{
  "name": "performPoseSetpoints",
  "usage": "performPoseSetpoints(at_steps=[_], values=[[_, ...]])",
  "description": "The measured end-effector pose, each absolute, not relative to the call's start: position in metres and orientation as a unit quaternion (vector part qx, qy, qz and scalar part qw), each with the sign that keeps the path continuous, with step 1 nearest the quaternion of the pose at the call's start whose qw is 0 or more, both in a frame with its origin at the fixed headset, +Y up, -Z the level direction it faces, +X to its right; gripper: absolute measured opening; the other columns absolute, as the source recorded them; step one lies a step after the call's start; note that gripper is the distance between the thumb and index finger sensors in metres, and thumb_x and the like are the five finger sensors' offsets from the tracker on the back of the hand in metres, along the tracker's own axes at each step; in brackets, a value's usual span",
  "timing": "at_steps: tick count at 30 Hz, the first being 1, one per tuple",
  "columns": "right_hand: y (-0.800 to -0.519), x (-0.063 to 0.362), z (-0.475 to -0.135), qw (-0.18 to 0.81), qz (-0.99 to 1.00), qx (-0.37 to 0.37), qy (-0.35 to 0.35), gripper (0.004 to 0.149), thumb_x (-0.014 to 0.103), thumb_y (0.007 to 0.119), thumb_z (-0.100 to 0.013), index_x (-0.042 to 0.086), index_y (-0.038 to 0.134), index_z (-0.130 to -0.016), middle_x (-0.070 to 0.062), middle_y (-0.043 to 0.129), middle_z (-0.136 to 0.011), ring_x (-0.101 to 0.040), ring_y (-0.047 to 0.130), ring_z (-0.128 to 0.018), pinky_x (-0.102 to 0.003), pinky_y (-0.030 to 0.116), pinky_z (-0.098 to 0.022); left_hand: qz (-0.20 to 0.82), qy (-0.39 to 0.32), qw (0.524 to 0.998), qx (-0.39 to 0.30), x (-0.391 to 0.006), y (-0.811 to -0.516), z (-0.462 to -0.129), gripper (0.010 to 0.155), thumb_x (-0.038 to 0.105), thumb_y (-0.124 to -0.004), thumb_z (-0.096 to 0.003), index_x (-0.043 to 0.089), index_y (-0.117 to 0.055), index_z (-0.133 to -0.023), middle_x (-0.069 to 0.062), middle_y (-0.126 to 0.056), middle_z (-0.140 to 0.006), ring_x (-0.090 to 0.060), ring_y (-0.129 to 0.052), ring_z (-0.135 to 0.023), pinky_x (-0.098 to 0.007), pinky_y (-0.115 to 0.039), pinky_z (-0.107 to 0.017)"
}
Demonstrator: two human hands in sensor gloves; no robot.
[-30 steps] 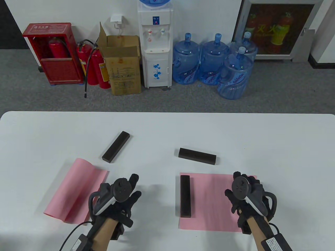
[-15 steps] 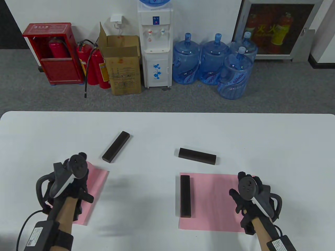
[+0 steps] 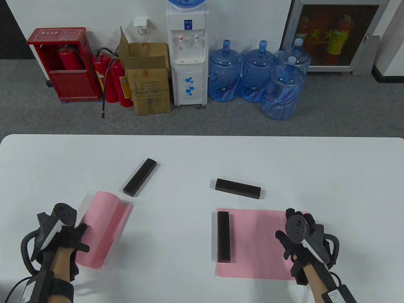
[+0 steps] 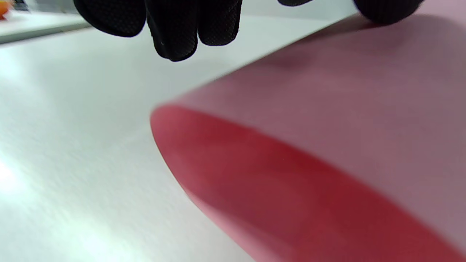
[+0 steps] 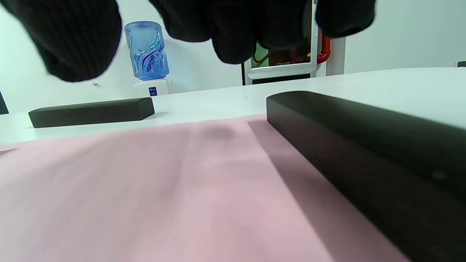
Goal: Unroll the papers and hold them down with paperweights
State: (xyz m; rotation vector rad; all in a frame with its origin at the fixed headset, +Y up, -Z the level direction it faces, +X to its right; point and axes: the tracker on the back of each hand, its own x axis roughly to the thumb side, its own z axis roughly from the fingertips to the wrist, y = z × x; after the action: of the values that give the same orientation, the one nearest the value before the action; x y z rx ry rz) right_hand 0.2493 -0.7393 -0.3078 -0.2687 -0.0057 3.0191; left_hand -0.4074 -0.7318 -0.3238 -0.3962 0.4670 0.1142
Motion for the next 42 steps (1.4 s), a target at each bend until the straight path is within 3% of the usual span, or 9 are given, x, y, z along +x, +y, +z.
performPoseSetpoints(at_steps=[7, 14, 26, 29, 33, 37, 42], values=[[-0.741, 0.247, -0.307, 0.05, 0.995, -0.084, 0.004, 0.083, 0.056, 0.078, -0.036, 0.022, 0.05, -0.107, -0.009, 0.055, -0.108, -0.039, 0.054, -0.104, -0.063, 0.052, -0.071, 0.102, 0.165, 0.954, -0.228, -0.376, -0.741, -0.327, 0.083, 0.068, -0.065, -0.0443, 0.048, -0.02, -0.111, -0.014, -0.051, -0.123, -0.043, -0.071, -0.104, -0.064, -0.059, -0.073], [-0.741, 0.246, -0.307, 0.051, 0.996, -0.08, 0.005, 0.083, 0.056, 0.078, -0.036, 0.022, 0.051, -0.107, -0.009, 0.055, -0.108, -0.039, 0.054, -0.104, -0.063, 0.052, -0.071, 0.071, 0.136, 0.968, -0.199, -0.348, -0.734, -0.327, 0.088, 0.054, -0.075, -0.0475, 0.041, -0.012, -0.107, -0.012, -0.065, -0.113, -0.027, -0.099, -0.074, -0.054, -0.076, -0.059], [-0.742, 0.244, -0.308, 0.054, 0.996, -0.075, 0.002, 0.082, 0.056, 0.078, -0.037, 0.022, 0.051, -0.107, -0.009, 0.055, -0.108, -0.039, 0.054, -0.104, -0.063, 0.052, -0.071, 0.332, 0.023, 0.936, -0.118, -0.286, -0.682, -0.302, 0.084, 0.051, -0.073, -0.0504, 0.04, -0.014, -0.108, -0.012, -0.07, -0.109, -0.022, -0.103, -0.062, -0.05, -0.08, -0.052], [-0.743, 0.242, -0.308, 0.054, 0.996, -0.072, 0.001, 0.082, 0.056, 0.077, -0.037, 0.022, 0.051, -0.107, -0.009, 0.055, -0.108, -0.039, 0.054, -0.104, -0.063, 0.053, -0.071, 0.361, 0.0, 0.925, -0.115, -0.258, -0.69, -0.302, 0.083, 0.051, -0.072, -0.0505, 0.039, -0.014, -0.109, -0.011, -0.073, -0.108, -0.021, -0.104, -0.06, -0.05, -0.081, -0.051], [-0.746, 0.239, -0.308, 0.047, 0.997, -0.066, 0.005, 0.082, 0.056, 0.077, -0.037, 0.022, 0.051, -0.107, -0.009, 0.056, -0.108, -0.04, 0.054, -0.103, -0.063, 0.053, -0.071, 0.355, 0.015, 0.924, -0.138, -0.228, -0.724, -0.308, 0.084, 0.051, -0.072, -0.0506, 0.037, -0.013, -0.108, -0.011, -0.072, -0.108, -0.021, -0.104, -0.06, -0.049, -0.082, -0.051], [-0.744, 0.234, -0.308, 0.051, 0.997, -0.053, 0.0, 0.082, 0.056, 0.077, -0.037, 0.022, 0.051, -0.107, -0.009, 0.056, -0.108, -0.04, 0.054, -0.103, -0.063, 0.053, -0.071, 0.355, 0.052, 0.92, -0.158, -0.217, -0.756, -0.313, 0.084, 0.05, -0.072, -0.0503, 0.035, -0.013, -0.108, -0.014, -0.072, -0.106, -0.022, -0.104, -0.059, -0.049, -0.082, -0.05], [-0.721, 0.205, -0.312, 0.088, 0.996, -0.01, -0.024, 0.082, 0.055, 0.079, -0.038, 0.021, 0.052, -0.107, -0.009, 0.056, -0.108, -0.04, 0.055, -0.103, -0.063, 0.053, -0.07, 0.359, 0.052, 0.917, -0.164, -0.217, -0.76, -0.312, 0.084, 0.051, -0.071, -0.0506, 0.034, -0.011, -0.108, -0.015, -0.07, -0.107, -0.023, -0.103, -0.063, -0.05, -0.081, -0.052]])
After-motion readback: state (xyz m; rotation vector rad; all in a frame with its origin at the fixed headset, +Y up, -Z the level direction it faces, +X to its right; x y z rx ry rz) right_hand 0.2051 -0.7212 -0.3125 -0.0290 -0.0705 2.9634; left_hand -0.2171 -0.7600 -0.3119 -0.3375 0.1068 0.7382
